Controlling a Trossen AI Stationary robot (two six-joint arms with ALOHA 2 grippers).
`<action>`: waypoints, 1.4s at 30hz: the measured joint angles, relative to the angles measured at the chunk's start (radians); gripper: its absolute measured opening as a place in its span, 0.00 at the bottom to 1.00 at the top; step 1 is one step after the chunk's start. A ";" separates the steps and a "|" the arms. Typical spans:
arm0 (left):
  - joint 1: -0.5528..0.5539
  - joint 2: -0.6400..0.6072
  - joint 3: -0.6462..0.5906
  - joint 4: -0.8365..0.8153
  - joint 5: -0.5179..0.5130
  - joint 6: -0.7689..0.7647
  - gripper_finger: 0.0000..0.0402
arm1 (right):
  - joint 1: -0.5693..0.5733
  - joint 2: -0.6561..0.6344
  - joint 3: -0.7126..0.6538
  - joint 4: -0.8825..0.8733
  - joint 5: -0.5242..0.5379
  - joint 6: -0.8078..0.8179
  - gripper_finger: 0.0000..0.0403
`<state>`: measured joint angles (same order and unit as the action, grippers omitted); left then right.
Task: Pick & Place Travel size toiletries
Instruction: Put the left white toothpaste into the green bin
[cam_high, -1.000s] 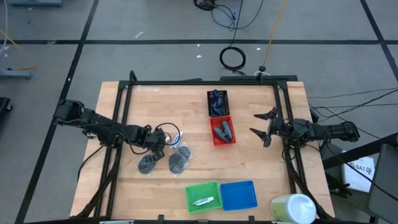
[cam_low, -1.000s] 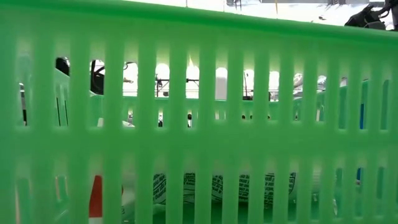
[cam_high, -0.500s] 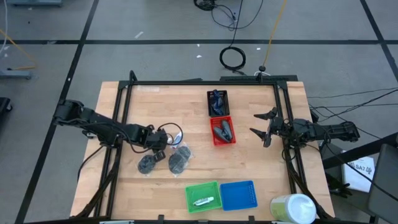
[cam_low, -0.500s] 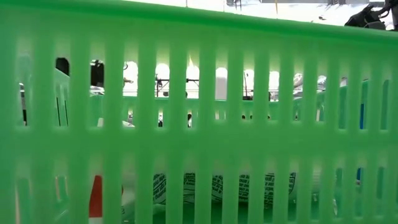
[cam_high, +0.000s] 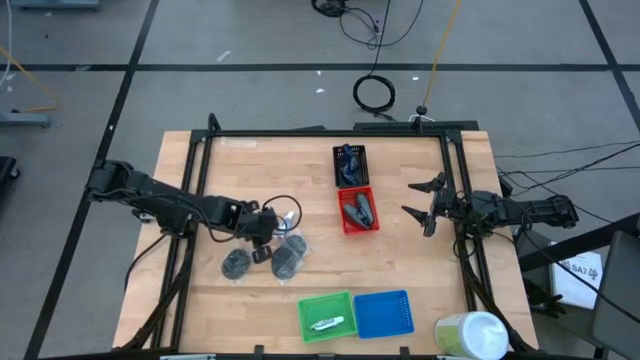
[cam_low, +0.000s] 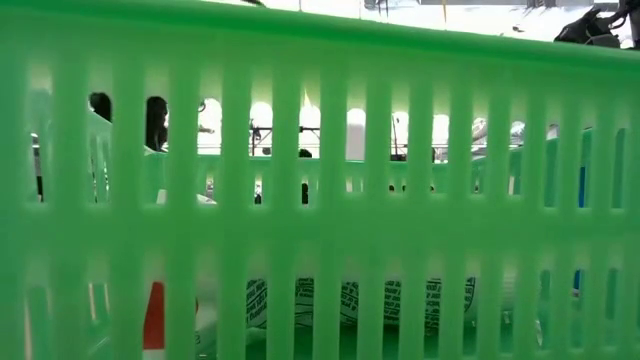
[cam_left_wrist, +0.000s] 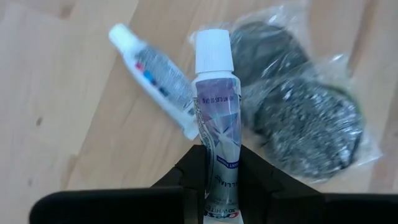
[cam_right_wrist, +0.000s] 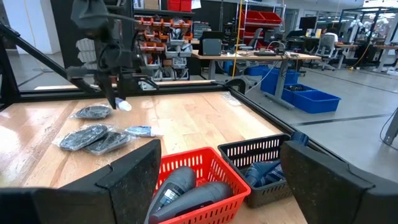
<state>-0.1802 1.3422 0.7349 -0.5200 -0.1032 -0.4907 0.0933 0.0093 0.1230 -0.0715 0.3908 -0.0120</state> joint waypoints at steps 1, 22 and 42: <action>0.000 0.000 0.009 -0.001 0.000 0.004 0.14 | 0.000 0.000 0.000 0.000 0.000 0.000 0.79; -0.097 -0.001 0.013 0.294 0.100 0.241 0.14 | 0.000 0.000 0.000 0.000 0.000 0.000 0.79; -0.291 -0.032 0.015 0.634 0.060 0.166 0.02 | 0.000 0.000 0.000 0.000 0.000 0.000 0.79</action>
<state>-0.4717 1.3106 0.7496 0.1135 -0.0432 -0.3247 0.0931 0.0097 0.1230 -0.0715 0.3908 -0.0120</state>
